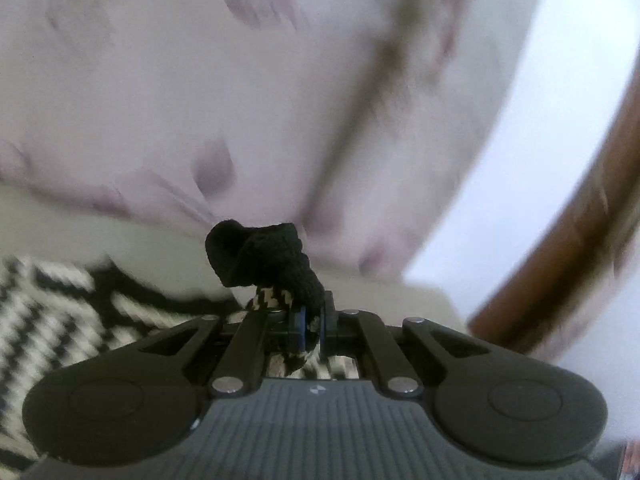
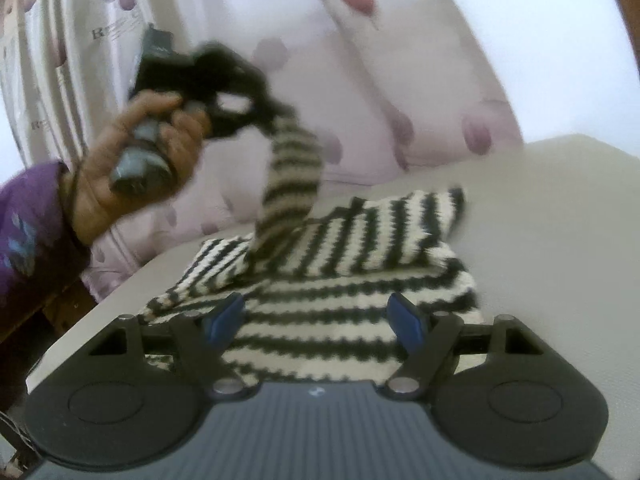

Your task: Fold small clothes

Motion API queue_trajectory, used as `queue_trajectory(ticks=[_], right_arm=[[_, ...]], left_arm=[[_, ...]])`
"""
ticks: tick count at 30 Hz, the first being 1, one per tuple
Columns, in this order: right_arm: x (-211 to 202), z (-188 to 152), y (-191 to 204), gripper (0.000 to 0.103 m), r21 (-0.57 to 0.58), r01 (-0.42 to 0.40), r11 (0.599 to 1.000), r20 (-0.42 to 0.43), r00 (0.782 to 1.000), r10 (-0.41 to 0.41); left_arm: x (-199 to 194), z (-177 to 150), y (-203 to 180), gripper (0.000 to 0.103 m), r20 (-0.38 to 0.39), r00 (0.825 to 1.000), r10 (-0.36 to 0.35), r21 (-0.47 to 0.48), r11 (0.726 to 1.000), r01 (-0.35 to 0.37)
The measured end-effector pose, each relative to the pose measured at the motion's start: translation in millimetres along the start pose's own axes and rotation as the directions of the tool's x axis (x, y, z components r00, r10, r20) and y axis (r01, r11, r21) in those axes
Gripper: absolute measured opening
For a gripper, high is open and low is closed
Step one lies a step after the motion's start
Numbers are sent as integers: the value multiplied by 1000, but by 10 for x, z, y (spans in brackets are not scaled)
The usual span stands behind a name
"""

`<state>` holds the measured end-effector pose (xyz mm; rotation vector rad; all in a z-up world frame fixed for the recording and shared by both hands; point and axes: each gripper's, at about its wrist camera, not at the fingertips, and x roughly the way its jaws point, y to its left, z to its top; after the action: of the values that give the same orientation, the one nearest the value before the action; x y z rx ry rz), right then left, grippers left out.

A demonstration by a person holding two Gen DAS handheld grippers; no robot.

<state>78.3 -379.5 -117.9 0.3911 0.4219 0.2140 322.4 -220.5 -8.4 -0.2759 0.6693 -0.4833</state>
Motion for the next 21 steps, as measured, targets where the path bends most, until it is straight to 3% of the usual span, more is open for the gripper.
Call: queue_trajectory(ticks=[4, 5, 6, 7, 8, 9, 12, 15, 18, 21], right_arm=[[-44, -24, -169, 78, 23, 10, 1000, 6, 1000, -11], [-63, -27, -214, 78, 28, 12, 1000, 8, 1000, -13], [-66, -24, -245, 78, 33, 12, 999, 8, 1000, -12], [-66, -20, -277, 78, 39, 12, 999, 9, 1000, -12], [-65, -14, -299, 78, 46, 13, 999, 10, 1000, -13], [-56, -6, -308, 78, 49, 12, 999, 11, 1000, -12], [9, 51, -307, 78, 39, 3, 999, 8, 1000, -4], [80, 177, -254, 78, -14, -4, 1000, 18, 1000, 4], [252, 384, -277, 78, -80, 8, 997, 34, 999, -5], [603, 637, -412, 77, -125, 52, 991, 22, 999, -50]], left_arm=[[411, -434, -124, 9, -121, 991, -57, 87, 994, 68], [452, -517, -149, 19, -123, 991, -58, 119, 990, 73], [436, -621, -195, 46, -115, 992, -59, 157, 985, 76], [396, -702, -247, 64, -108, 992, -59, 193, 978, 79], [360, -721, -272, 92, -87, 994, -71, 216, 972, 89], [329, -664, -219, 101, -46, 994, -99, 219, 970, 106], [88, -595, -203, 103, 58, 984, -170, 239, 959, 152], [-200, -555, 24, 103, 104, 987, -123, 184, 978, 103], [-452, -681, 425, 103, 109, 994, -7, 166, 986, -11], [-670, -932, 956, 102, 103, 981, 161, 171, 969, -177]])
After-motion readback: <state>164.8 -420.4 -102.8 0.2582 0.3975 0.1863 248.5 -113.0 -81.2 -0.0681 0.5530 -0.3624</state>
